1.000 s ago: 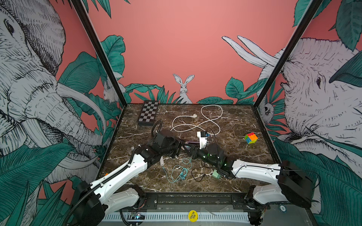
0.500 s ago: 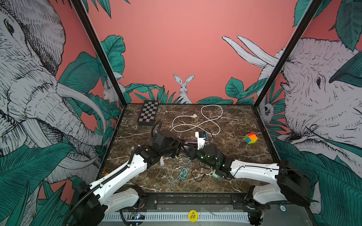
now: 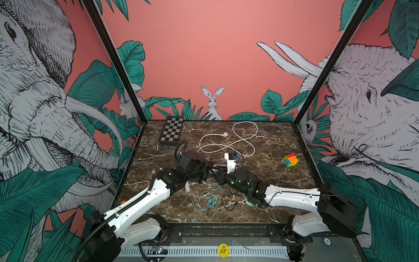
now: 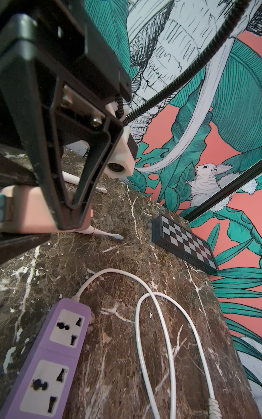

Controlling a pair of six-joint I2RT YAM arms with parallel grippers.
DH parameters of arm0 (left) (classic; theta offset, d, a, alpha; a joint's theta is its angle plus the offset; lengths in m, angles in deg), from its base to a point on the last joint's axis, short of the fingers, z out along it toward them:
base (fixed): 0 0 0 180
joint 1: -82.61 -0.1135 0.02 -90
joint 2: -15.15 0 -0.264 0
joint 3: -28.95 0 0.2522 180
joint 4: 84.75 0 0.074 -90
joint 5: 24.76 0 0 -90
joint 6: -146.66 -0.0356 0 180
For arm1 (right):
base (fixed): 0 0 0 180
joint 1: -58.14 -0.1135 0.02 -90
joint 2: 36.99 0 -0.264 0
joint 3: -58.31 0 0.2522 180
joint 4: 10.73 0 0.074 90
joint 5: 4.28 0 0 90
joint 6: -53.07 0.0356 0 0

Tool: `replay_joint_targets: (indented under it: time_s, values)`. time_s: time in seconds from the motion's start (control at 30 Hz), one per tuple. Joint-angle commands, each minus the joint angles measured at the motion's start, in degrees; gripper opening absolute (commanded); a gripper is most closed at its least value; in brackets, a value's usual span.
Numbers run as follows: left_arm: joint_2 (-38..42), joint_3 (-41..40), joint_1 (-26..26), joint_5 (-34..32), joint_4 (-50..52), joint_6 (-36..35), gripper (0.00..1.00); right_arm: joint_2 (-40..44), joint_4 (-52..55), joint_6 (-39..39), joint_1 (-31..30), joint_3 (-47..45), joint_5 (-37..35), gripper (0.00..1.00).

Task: Charge the electric toothbrush
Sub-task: Insert the plug into the socket.

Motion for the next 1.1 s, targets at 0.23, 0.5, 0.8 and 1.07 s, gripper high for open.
replay_joint_targets:
  time_s: [0.23,0.5,0.8,1.07]
  values:
    - [1.87,-0.79,-0.1,-0.28,-3.63,0.84,0.0,-0.28,-2.8,1.6,-0.27,0.98,-0.62,0.02]
    - [2.47,-0.51,-0.08,-2.06,-4.11,-0.3,0.45,1.56,-0.52,0.54,0.03,0.9,-2.69,0.0]
    - [5.65,-0.71,-3.26,-1.94,3.24,-3.72,0.77,6.17,11.92,-2.47,5.08,0.38,-1.22,0.0]
    - [5.45,10.41,-16.71,-1.19,32.65,-31.68,0.99,6.87,48.82,-22.82,10.63,16.42,4.4,0.0]
